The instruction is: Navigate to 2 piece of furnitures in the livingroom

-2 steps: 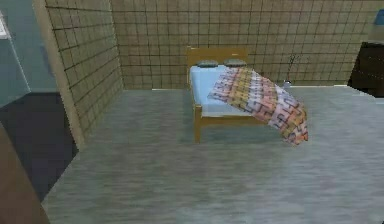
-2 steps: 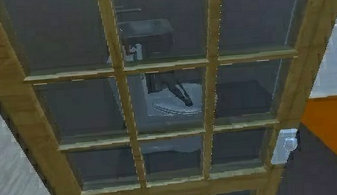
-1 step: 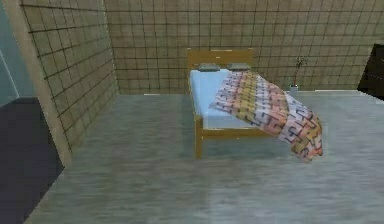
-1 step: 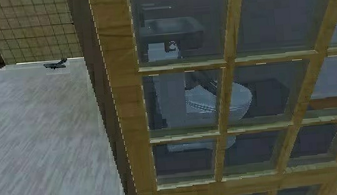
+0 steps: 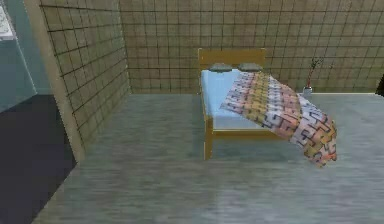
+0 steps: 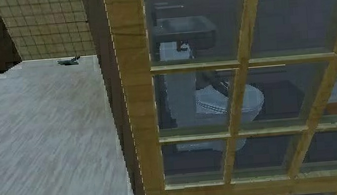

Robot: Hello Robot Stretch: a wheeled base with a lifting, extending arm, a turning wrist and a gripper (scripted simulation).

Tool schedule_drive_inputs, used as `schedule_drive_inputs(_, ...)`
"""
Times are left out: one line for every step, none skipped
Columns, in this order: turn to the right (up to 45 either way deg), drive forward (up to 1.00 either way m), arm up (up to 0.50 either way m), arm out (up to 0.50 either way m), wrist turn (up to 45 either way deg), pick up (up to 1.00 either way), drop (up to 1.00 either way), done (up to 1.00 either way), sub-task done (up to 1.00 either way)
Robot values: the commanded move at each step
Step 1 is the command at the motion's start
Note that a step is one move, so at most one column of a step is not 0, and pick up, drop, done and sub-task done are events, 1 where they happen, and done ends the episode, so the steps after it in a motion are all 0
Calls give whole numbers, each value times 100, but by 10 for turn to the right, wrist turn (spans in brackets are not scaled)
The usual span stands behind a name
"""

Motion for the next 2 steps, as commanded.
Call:
schedule_drive_inputs(0,45,0,0,0,0,0,0,0)
schedule_drive_inputs(0,30,0,0,0,0,0,0,0)
